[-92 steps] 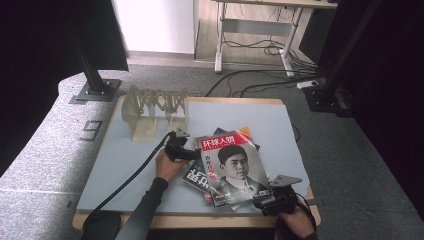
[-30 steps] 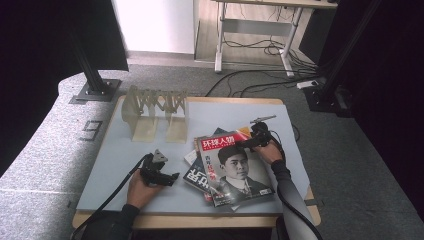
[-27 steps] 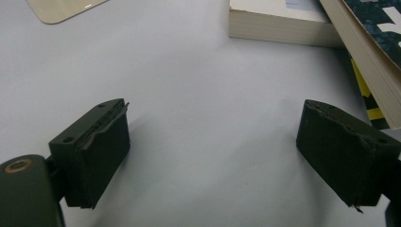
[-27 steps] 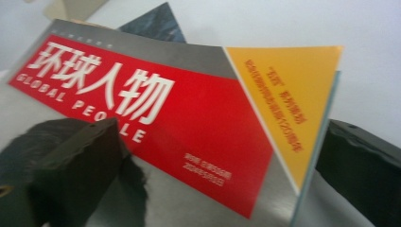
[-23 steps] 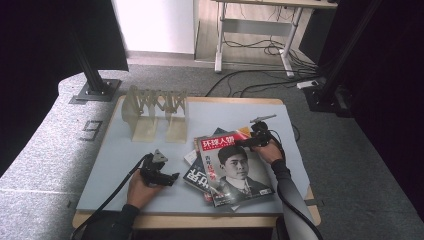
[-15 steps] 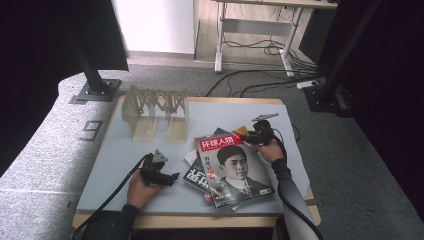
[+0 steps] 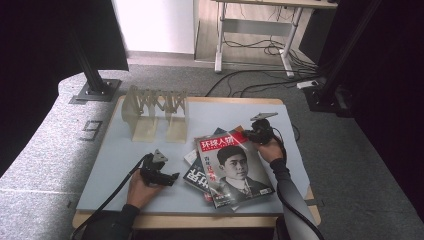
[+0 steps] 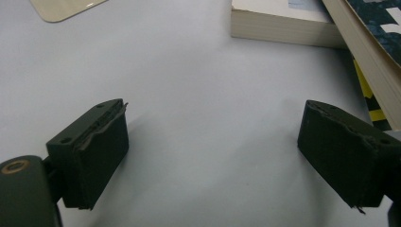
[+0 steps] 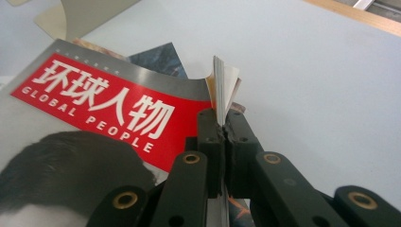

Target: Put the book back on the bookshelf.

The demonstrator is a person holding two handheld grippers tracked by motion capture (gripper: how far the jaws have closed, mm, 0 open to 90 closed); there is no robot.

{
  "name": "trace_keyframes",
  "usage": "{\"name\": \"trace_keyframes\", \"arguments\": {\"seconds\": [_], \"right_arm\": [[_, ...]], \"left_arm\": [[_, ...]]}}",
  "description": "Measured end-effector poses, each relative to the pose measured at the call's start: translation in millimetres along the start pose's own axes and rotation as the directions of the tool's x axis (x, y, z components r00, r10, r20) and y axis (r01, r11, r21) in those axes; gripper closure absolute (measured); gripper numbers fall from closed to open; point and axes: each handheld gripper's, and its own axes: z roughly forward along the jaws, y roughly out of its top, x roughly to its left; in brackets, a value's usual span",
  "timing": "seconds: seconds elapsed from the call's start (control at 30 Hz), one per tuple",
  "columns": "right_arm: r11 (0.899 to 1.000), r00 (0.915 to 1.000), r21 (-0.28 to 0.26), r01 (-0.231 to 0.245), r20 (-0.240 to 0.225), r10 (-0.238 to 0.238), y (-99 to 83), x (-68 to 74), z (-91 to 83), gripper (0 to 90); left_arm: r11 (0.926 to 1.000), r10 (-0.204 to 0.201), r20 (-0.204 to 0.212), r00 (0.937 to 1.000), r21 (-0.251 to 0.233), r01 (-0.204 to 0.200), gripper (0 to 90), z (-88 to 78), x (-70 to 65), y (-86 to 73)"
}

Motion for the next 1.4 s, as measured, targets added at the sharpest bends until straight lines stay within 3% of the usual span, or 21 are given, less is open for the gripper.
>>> {"name": "trace_keyframes", "arguments": {"seconds": [0.57, 0.67, 0.87, 1.2, 1.4], "right_arm": [[0.995, 0.9987, -0.092, 0.046, -0.016, -0.047, 17.3, 23.2, -35.2, 85.9], [0.993, 0.9980, -0.105, 0.058, -0.018, -0.060, 20.0, 27.0, -41.3, 85.9], [0.988, 0.9963, -0.128, 0.083, -0.012, -0.085, 26.7, 35.4, -54.7, 85.9], [0.979, 0.9939, -0.171, 0.108, -0.004, -0.110, 37.6, 46.1, -78.0, 86.0], [0.972, 0.9912, -0.195, 0.129, -0.007, -0.132, 45.0, 53.7, -88.0, 85.9]], "left_arm": [[1.0000, -0.003, -0.001, 1.0000, 0.009, 0.003, 11.9, -1.9, -1.0, 1.6], [0.9999, -0.008, 0.029, 0.9995, 0.012, 0.008, 14.4, -3.5, -0.9, 4.1], [0.9987, 0.048, 0.021, 0.9986, 0.018, -0.048, 15.1, -4.8, -11.2, 13.0], [0.9966, 0.074, 0.077, 0.9943, -0.044, -0.070, 18.0, -9.7, -22.7, 41.2], [0.9940, 0.079, 0.152, 0.9853, -0.087, -0.066, 19.5, -6.3, -29.3, 62.2]]}}
